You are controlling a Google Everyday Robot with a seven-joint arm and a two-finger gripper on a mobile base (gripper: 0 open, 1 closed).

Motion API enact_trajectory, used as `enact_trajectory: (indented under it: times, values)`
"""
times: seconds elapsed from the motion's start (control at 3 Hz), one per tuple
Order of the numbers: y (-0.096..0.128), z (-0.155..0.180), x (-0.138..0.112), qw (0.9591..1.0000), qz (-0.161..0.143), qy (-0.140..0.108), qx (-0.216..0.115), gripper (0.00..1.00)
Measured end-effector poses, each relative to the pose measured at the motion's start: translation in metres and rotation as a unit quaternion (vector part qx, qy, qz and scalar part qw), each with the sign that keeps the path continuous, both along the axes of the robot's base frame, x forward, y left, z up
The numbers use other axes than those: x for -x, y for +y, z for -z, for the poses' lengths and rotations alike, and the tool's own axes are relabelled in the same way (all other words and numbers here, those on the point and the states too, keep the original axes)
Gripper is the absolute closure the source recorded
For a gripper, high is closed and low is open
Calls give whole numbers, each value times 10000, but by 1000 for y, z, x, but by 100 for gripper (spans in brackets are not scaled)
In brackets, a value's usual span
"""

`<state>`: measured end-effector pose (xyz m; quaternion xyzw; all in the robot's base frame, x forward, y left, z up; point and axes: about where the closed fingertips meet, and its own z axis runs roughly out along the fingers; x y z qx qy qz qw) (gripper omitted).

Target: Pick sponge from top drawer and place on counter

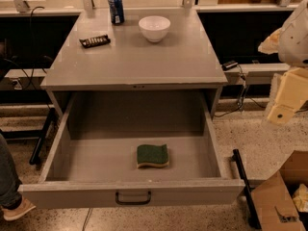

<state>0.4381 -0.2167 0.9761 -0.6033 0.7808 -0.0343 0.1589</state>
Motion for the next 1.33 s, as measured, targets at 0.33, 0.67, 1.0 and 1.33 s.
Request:
enact_trajectory:
  times: [0.33,0.67,1.0,1.33]
  values:
    - [0,0,0,10000,0,0,-1,0]
    - [2,4,-2,10000,-27,10,-79,0]
    - [29,61,-8,9971,-314,351,-597,0]
    - [78,136,-5,9863,-630,700,-1355,0]
